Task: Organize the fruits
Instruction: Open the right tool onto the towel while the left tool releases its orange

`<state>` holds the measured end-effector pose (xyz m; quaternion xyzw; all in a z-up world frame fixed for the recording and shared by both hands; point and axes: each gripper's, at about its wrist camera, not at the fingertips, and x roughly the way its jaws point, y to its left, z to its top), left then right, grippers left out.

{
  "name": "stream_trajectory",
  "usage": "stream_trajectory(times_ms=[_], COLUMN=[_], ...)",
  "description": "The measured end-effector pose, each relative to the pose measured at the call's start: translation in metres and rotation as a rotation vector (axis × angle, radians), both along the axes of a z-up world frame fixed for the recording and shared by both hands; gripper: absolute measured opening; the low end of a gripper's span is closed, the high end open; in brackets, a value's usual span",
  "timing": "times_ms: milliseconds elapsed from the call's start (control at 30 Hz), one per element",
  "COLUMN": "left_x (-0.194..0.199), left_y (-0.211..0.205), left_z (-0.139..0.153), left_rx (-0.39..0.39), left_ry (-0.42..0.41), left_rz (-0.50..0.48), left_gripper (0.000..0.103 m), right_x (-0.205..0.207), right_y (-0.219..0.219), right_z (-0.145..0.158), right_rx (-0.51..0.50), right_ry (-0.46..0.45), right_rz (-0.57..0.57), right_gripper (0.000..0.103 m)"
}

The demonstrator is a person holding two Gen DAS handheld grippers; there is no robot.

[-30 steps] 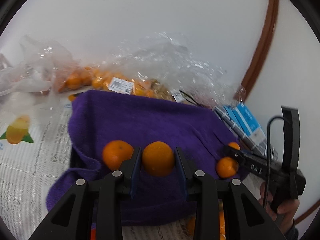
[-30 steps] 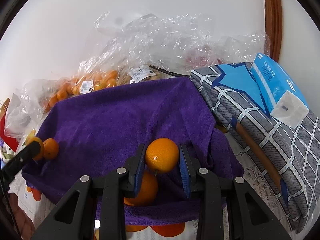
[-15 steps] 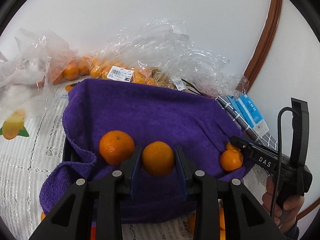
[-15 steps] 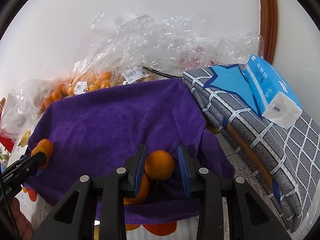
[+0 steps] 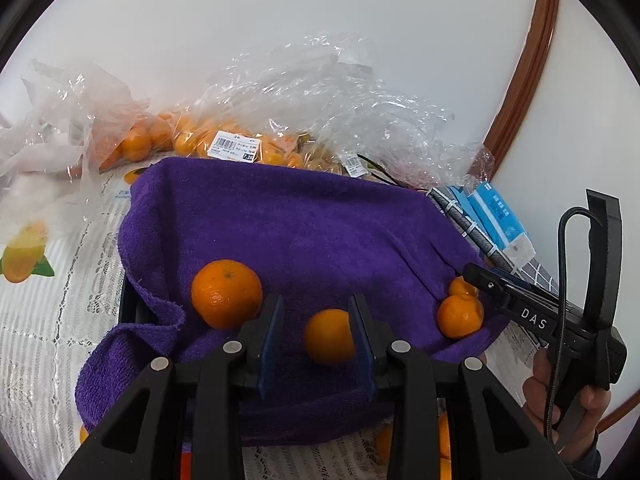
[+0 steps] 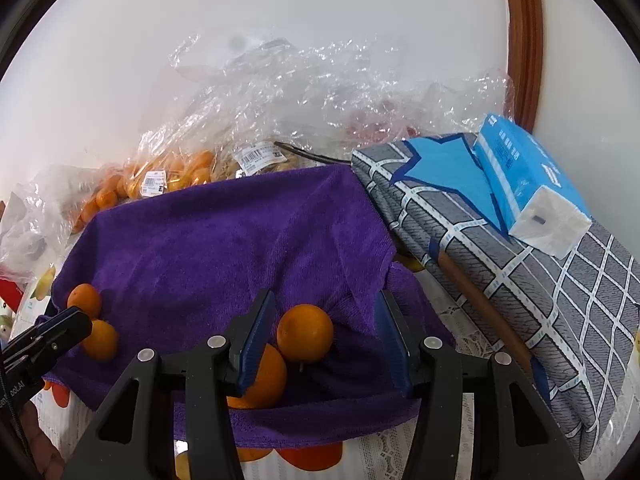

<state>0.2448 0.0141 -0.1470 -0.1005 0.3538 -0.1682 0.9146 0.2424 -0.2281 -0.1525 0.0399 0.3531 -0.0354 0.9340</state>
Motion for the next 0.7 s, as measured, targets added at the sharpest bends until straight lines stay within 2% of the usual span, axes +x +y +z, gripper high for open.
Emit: stream_trajectory(times_ms=[200,400,700], left_x=[-0.002,-0.005,-0.008], left_y=[0.003,0.004,-0.001], left_z=[0.002,0.004,0.008], left_rx=[-0.018,-0.019,0.001], left_ry=[-0.012,-0.025,-0.055], left_rz=[0.004,0.006,0.001], left_gripper=[0.037,0.037,0.038], right_x=[-0.008,-0.021,-0.055], right_y=[0.001,-0.002,-0.002], right_z=[0.005,0.017,0.034], right_rx=[-0.019,-0.109,-0.037], right_ry=[-0.038,-0.069,-0.013], right_rz=[-0.01,-0.085,-0.018], right_gripper=[0.052,0.052,0.052])
